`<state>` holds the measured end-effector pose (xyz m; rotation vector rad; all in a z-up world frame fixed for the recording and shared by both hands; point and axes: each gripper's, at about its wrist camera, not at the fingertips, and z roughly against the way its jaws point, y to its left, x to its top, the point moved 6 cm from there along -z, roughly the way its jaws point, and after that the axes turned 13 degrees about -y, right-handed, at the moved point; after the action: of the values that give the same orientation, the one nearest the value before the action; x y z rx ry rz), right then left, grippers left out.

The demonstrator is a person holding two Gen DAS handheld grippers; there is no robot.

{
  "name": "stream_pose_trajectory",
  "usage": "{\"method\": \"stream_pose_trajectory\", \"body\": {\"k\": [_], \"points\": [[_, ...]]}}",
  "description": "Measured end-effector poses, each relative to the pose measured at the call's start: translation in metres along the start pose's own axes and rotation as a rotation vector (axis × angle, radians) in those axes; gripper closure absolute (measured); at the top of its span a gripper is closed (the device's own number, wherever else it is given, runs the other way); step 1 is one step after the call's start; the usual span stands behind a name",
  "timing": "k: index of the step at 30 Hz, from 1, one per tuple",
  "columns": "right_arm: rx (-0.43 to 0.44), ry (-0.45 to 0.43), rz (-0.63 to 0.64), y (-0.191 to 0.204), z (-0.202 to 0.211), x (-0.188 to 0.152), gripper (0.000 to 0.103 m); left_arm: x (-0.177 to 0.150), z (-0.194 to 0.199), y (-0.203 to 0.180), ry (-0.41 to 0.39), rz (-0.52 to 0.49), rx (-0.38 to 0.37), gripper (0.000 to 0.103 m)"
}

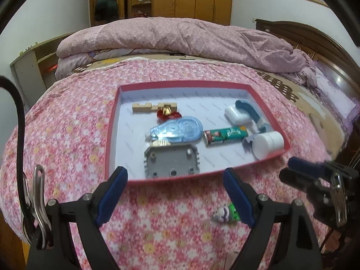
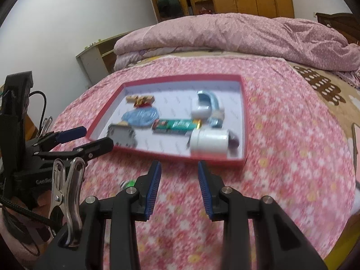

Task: Organize rigid objects
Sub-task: 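Withdraw both tools from the box toward the green figure and white plug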

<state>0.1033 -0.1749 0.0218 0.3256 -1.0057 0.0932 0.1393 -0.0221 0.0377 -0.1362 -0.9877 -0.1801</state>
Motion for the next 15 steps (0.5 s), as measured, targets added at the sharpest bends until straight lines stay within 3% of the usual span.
{"method": "stream_pose_trajectory", "body": {"k": [15], "points": [[0.055, 0.1, -0.018, 0.031, 0.013, -0.051, 0.068, -0.029, 0.015, 0.022, 0.044, 0.036, 0.044, 0.014]]}}
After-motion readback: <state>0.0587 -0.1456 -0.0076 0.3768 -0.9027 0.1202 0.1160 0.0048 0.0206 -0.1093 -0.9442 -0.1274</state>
